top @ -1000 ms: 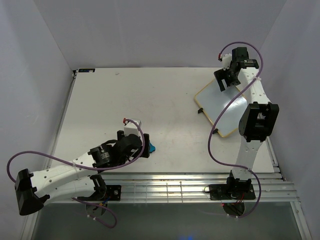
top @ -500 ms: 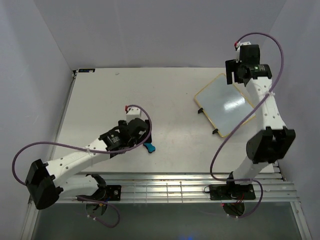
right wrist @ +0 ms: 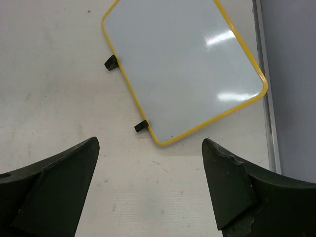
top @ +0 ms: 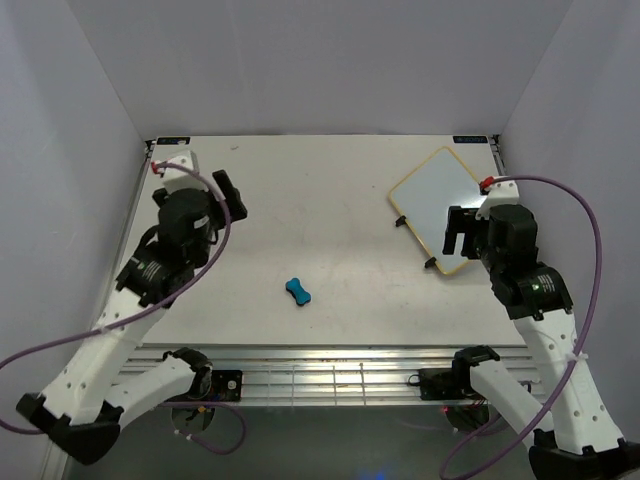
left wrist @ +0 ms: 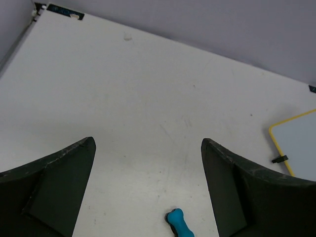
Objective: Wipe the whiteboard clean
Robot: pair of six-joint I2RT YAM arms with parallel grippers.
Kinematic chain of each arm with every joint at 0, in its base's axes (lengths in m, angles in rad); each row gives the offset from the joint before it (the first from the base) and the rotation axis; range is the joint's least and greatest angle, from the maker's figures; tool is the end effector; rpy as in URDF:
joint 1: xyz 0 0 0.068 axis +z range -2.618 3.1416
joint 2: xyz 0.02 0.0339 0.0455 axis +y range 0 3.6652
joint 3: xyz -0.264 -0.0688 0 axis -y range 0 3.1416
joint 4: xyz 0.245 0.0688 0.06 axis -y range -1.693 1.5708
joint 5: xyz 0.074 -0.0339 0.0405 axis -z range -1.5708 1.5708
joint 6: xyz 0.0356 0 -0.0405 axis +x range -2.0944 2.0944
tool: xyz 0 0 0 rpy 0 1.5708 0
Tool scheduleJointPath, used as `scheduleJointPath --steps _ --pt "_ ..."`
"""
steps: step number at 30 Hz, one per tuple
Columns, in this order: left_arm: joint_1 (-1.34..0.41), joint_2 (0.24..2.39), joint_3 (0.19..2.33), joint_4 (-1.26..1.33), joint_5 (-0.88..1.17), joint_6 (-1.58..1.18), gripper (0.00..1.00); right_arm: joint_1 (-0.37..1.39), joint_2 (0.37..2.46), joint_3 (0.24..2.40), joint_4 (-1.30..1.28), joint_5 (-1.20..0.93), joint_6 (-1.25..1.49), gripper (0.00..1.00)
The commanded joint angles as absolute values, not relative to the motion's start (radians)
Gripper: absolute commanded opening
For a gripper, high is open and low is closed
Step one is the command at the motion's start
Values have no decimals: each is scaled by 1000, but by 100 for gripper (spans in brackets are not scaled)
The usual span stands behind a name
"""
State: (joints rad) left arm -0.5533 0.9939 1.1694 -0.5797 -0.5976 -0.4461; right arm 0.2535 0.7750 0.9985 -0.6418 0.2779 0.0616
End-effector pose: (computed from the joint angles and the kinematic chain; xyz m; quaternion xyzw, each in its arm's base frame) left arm 0.1823 -0.0890 0.3960 -0.1192 0.8052 -0.0366 0.5797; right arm 0.1534 0.0296 0.3671 -0.0044 0.8338 -0.0300 0.5512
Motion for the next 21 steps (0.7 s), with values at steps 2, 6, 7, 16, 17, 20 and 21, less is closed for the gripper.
scheduleJointPath --steps 2,6,7,16,17,20,21 --pt "-552 752 1122 -647 -651 -301 98 253 666 1038 -712 250 67 90" --pt "-552 666 1095 -707 -557 -275 98 253 543 1028 -752 204 74 90" --pt "-552 661 1100 -725 -548 -278 98 252 494 1010 -747 184 75 90" --pt "-552 566 999 -801 -618 -328 98 253 376 950 -749 231 38 90" --pt "-552 566 988 -789 -618 -334 98 253 373 942 -744 251 34 90" --pt "-552 572 965 -779 -620 -354 98 253 367 945 -744 273 32 90" --pt "-552 574 963 -776 -620 -354 98 253 362 942 -741 278 32 90"
